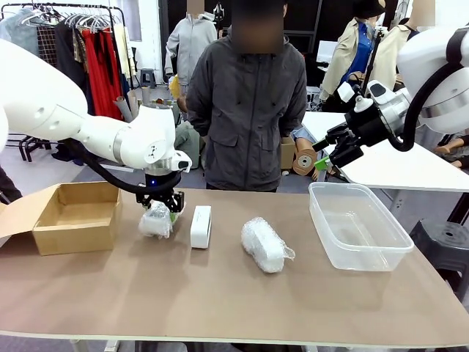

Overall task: Separate and place wrapped and unwrapped clocks.
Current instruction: Pick up the Digital clock indicated by the person.

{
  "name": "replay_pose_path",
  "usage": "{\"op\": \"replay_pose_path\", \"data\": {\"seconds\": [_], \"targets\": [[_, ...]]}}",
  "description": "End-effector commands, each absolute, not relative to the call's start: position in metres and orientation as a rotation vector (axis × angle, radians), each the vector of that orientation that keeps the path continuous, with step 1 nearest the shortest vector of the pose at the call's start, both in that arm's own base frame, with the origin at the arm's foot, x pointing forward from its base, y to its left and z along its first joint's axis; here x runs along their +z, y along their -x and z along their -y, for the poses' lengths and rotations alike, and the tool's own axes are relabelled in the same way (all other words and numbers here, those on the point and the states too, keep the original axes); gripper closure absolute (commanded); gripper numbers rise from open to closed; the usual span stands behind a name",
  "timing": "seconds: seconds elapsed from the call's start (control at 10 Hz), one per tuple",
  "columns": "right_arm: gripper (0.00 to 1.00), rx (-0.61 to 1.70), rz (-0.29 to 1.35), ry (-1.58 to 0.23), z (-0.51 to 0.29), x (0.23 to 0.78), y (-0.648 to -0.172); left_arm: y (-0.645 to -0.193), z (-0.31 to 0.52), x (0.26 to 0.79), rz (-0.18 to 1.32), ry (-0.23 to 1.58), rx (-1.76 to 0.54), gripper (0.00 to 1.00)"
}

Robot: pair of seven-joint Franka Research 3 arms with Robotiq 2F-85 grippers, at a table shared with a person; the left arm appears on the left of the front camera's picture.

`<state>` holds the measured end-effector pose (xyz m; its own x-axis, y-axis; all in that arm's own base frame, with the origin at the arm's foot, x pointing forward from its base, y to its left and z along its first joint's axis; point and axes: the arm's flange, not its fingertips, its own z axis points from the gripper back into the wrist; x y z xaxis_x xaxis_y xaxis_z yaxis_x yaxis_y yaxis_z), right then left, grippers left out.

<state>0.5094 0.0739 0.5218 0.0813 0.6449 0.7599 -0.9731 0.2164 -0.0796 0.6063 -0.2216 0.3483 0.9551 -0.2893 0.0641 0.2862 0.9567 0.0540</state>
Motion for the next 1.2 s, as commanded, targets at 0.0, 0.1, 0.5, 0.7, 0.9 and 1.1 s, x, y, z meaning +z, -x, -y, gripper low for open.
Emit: {"op": "replay_pose_path", "data": {"seconds": [0.0, 0.1, 0.5, 0.7, 0.9, 1.1], "targets": [[0.00, 1.296, 0.788, -0.532, -0.074, 0.523, -0.509, -0.593, 0.216, 0.390, 0.060, -0.015, -0.264, 1.00], [0.00, 1.296, 0.788, -0.532, -0.074, 0.523, -0.509, -0.587, 0.218, 0.410, 0.068, -0.035, -0.234, 1.00], [0.00, 1.296, 0.788, -0.532, -0.074, 0.523, -0.509, -0.574, 0.224, 0.525, 0.137, -0.049, -0.290, 1.00], [0.00, 1.296, 0.788, -0.532, -0.074, 0.523, -0.509, -0.568, 0.226, 0.580, 0.218, -0.081, -0.322, 1.00], [0.00, 1.296, 0.788, -0.532, -0.074, 0.523, -0.509, -0.563, 0.229, 0.625, 0.246, -0.090, -0.362, 1.00], [0.00, 1.296, 0.788, -0.532, -0.074, 0.523, -0.509, -0.559, 0.229, 0.657, 0.263, -0.098, -0.398, 1.00]]}}
